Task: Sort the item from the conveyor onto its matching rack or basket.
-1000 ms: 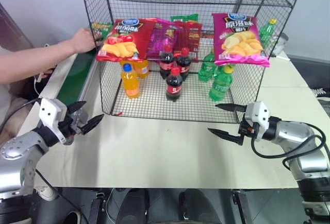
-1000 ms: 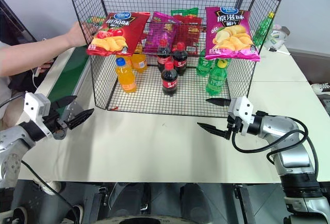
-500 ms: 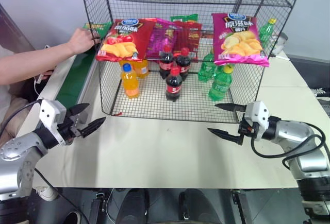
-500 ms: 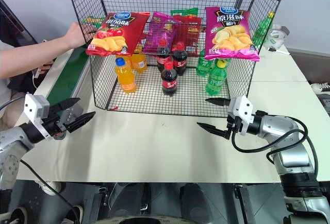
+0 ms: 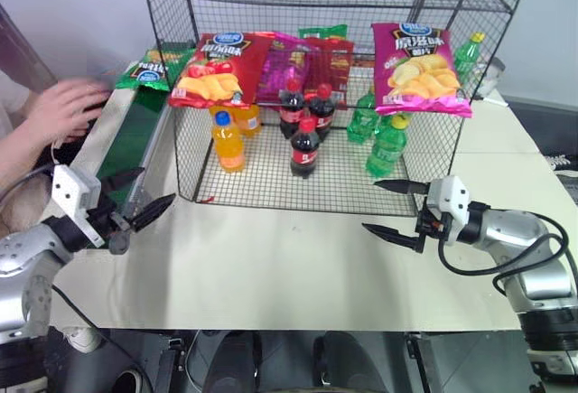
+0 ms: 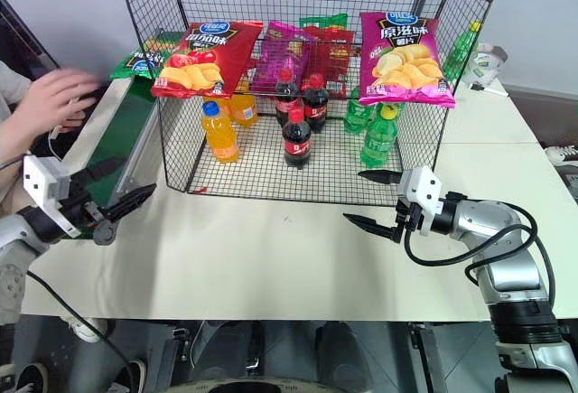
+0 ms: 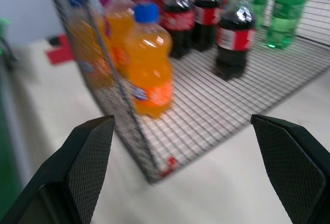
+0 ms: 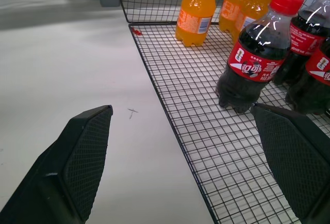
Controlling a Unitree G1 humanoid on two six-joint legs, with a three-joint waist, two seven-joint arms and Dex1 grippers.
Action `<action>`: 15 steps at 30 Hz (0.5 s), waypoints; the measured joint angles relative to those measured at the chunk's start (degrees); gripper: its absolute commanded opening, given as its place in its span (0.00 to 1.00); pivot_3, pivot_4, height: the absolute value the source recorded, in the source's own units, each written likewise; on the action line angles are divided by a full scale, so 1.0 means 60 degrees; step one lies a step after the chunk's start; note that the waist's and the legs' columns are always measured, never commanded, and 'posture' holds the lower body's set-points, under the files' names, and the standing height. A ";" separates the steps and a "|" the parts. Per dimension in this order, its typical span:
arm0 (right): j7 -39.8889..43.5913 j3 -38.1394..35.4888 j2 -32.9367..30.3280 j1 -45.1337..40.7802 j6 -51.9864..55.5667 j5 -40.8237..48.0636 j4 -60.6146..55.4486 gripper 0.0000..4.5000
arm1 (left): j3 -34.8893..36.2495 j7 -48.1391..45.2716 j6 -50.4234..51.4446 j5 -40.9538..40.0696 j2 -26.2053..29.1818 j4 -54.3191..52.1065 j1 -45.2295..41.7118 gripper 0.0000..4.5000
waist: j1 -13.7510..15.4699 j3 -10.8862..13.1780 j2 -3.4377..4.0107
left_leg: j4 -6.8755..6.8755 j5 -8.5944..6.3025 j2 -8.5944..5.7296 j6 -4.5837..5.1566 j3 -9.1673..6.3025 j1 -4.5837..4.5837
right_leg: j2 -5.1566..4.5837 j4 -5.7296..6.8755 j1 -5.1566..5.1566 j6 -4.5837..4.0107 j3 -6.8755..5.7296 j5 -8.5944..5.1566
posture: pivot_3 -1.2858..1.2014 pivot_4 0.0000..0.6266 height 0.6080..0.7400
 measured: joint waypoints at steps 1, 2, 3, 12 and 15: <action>-0.0007 0.0001 0.0000 -0.0008 0.0031 0.0003 -0.0015 0.99 | 0.0000 -0.0045 -0.0011 -0.0003 0.0000 0.0003 0.0013 1.00 | -0.0003 0.0000 0.0000 | 0.0000 0.0000 0.0001 0.0000 0.0000 0.0000 | 0.0001 0.0001 -0.0001 0.0000 0.0000 0.0000 | 0.52 0.24 0.99; -0.0013 0.0005 0.0003 -0.0039 0.0068 0.0004 -0.0052 0.99 | 0.0000 -0.0099 -0.0055 -0.0004 0.0000 0.0011 0.0028 1.00 | -0.0005 0.0000 0.0000 | 0.0000 0.0000 0.0001 0.0000 0.0000 0.0000 | 0.0001 0.0002 -0.0002 0.0000 0.0000 0.0000 | 0.52 0.24 0.99; -0.0026 0.0014 0.0015 -0.0086 0.0095 0.0008 -0.0103 0.99 | 0.0001 -0.0130 -0.0197 0.0004 -0.0001 0.0022 0.0036 1.00 | -0.0007 0.0000 0.0000 | 0.0000 0.0000 0.0002 0.0000 -0.0001 0.0000 | 0.0002 0.0003 -0.0003 0.0000 0.0000 0.0000 | 0.52 0.24 0.99; -0.0093 0.0422 0.0291 -0.0402 0.0307 -0.0004 -0.0496 0.99 | 0.0366 -0.0108 -0.2267 0.1040 0.0205 0.0258 0.0617 1.00 | 0.0000 0.0000 0.0000 | 0.0000 0.0000 0.0001 0.0000 0.0001 -0.0003 | 0.0000 0.0002 -0.0005 0.0000 0.0001 0.0000 | 0.52 0.24 0.99; -0.0095 0.0540 0.0373 -0.0568 0.0316 -0.0010 -0.0492 0.99 | 0.0562 -0.0076 -0.3605 0.1687 0.0242 0.0393 0.1048 1.00 | -0.0013 0.0000 0.0000 | -0.0001 0.0000 0.0002 0.0000 0.0002 -0.0001 | -0.0001 0.0002 -0.0006 0.0000 0.0002 0.0000 | 0.52 0.24 0.99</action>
